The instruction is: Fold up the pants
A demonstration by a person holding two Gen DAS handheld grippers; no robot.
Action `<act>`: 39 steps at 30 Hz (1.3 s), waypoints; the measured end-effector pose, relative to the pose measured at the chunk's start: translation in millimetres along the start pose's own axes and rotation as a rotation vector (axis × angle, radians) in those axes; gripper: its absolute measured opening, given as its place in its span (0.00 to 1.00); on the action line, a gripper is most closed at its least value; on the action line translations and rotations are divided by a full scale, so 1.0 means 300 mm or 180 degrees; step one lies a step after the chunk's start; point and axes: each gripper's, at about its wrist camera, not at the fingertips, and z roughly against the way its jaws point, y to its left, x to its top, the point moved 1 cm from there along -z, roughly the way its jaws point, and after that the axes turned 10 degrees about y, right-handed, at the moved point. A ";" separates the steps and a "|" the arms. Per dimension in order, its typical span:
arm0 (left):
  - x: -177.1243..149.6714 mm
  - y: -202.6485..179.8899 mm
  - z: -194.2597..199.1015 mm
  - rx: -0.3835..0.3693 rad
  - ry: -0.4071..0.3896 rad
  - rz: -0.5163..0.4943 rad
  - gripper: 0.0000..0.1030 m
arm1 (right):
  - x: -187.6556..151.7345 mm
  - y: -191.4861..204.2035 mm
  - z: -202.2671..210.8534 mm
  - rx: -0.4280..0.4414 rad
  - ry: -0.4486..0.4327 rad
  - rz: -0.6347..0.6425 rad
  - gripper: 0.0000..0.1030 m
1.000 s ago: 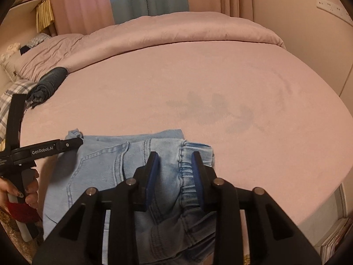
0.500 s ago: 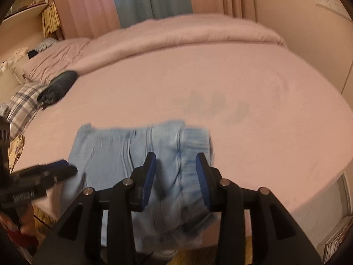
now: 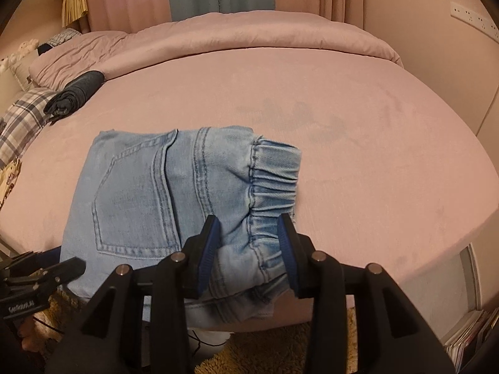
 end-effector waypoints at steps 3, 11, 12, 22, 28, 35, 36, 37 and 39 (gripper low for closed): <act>-0.008 -0.008 0.007 0.0028 -0.0003 0.0029 0.58 | -0.001 0.002 0.002 -0.0012 -0.0003 -0.0006 0.38; -0.024 0.011 0.029 -0.0033 0.0029 0.0077 0.58 | -0.016 -0.012 0.010 0.0038 0.0011 -0.0002 0.38; -0.025 0.012 0.030 -0.0030 0.0029 0.0078 0.58 | -0.018 -0.011 0.009 0.0035 0.0010 0.0002 0.38; -0.016 0.021 0.023 -0.0041 0.0036 0.0090 0.58 | -0.029 -0.011 0.001 0.0048 -0.0007 0.0024 0.39; -0.017 0.022 0.017 -0.0057 0.0031 0.0121 0.58 | -0.041 -0.006 0.004 0.0009 -0.0020 0.0071 0.40; -0.018 0.024 0.018 -0.0052 0.0036 0.0123 0.58 | -0.053 -0.015 0.010 0.0077 -0.0004 0.0041 0.40; -0.018 0.025 0.018 -0.0053 0.0038 0.0124 0.58 | -0.054 -0.014 0.010 0.0075 -0.0004 0.0043 0.40; -0.019 0.025 0.019 -0.0055 0.0038 0.0126 0.58 | -0.055 -0.014 0.011 0.0072 -0.0004 0.0043 0.40; -0.021 0.027 0.020 -0.0058 0.0038 0.0126 0.58 | -0.054 -0.014 0.011 0.0068 -0.0004 0.0051 0.40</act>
